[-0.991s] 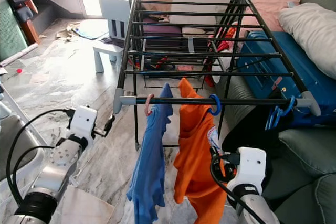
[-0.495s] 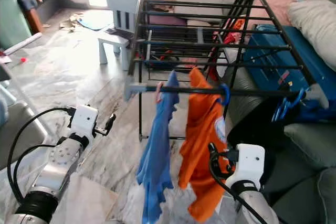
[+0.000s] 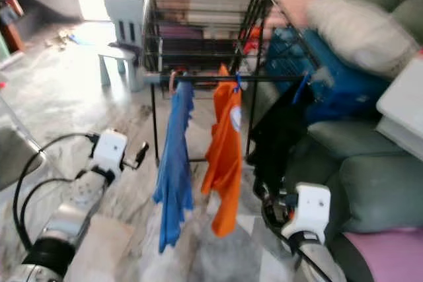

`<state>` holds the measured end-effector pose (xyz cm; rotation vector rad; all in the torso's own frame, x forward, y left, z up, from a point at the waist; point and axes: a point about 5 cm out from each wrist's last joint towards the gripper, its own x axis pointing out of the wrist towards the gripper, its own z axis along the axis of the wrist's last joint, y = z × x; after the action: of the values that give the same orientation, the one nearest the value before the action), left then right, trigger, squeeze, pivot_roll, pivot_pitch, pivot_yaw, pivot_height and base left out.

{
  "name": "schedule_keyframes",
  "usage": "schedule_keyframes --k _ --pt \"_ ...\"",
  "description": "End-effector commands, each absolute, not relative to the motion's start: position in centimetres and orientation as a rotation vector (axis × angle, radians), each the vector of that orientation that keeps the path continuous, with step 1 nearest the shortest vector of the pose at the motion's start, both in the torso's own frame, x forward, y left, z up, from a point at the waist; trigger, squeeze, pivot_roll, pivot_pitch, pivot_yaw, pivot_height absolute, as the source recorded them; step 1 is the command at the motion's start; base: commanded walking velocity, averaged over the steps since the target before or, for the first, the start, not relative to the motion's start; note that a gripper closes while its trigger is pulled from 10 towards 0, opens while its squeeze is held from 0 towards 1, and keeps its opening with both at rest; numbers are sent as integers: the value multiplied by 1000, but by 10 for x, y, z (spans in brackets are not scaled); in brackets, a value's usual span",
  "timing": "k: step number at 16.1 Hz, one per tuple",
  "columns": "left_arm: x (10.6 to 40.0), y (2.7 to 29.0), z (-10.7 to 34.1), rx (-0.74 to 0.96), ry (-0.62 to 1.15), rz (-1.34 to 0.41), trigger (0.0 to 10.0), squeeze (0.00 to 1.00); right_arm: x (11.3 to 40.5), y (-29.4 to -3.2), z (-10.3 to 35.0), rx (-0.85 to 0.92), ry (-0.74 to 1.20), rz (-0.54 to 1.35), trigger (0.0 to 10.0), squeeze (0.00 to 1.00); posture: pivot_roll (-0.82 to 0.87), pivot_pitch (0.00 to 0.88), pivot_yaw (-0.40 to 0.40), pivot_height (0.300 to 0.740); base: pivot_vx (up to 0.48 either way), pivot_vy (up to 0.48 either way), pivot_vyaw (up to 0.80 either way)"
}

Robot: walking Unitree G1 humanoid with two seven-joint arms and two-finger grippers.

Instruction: Hang hanger

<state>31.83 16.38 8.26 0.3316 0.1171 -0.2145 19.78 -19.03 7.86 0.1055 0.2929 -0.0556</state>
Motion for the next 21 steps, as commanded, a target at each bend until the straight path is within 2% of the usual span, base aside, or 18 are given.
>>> schedule_keyframes --k 1,5,6,7,8,9,10,16,17,18,21 --pt "317 168 80 341 133 -206 10000 0 202 -191 83 101 274 -57 10000 1000 12 0 -39 740 -349 0 0" --pt "317 169 81 356 128 -201 10000 0 201 -191 80 106 276 -65 10000 1000 12 0 -37 740 -147 0 0" --pt "319 168 81 361 121 -192 10000 0 203 -189 81 114 267 -53 10000 882 12 0 -35 740 0 0 0" --pt "321 168 81 362 118 -182 10000 0 206 -186 83 122 253 -38 10000 839 13 0 -37 740 0 0 0" --pt "322 169 81 369 120 -172 10000 0 208 -185 83 123 247 -33 10000 663 12 0 -38 740 0 0 0" --pt "323 169 80 365 131 -167 10000 0 211 -183 85 121 237 -23 10000 549 11 0 -37 740 0 0 0" --pt "323 169 79 361 137 -171 10000 0 212 -183 86 122 232 -18 10000 278 11 0 -37 740 0 0 0" --pt "326 165 74 386 166 -178 10000 0 216 -176 84 126 221 -3 10000 275 10 0 -25 740 0 0 574" --pt "326 166 72 394 180 -176 10000 0 216 -178 83 134 215 -17 10000 208 10 0 -22 740 0 0 0" --pt "325 166 69 394 206 -177 10000 0 217 -181 83 143 204 -38 10000 16 13 0 -11 740 0 0 0" --pt "320 176 60 358 271 -162 10000 0 219 -189 80 143 184 -92 10000 0 24 0 7 740 0 0 0"
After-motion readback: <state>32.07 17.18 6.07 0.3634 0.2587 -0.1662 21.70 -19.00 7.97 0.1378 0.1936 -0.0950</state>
